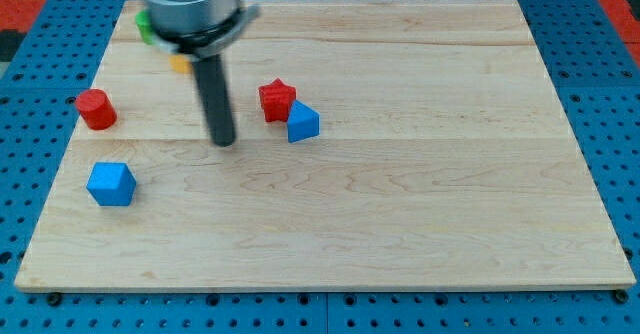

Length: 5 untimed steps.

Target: Move red circle into red star

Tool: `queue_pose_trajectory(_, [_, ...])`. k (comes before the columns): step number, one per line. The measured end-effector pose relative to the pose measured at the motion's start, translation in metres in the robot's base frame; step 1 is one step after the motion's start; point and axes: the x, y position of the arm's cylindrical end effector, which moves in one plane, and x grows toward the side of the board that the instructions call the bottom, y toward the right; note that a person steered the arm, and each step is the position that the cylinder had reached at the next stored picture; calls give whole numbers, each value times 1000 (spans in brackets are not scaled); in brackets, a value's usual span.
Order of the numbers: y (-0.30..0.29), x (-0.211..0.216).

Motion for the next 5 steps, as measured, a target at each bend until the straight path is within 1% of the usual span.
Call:
queue_pose_trajectory(1, [-86,0])
queue_pose_trajectory(2, [-153,-15])
queue_pose_trajectory(3, [-162,-23])
queue_pose_trajectory(4, [-158,-44])
queue_pose_trajectory(5, [-134,-65])
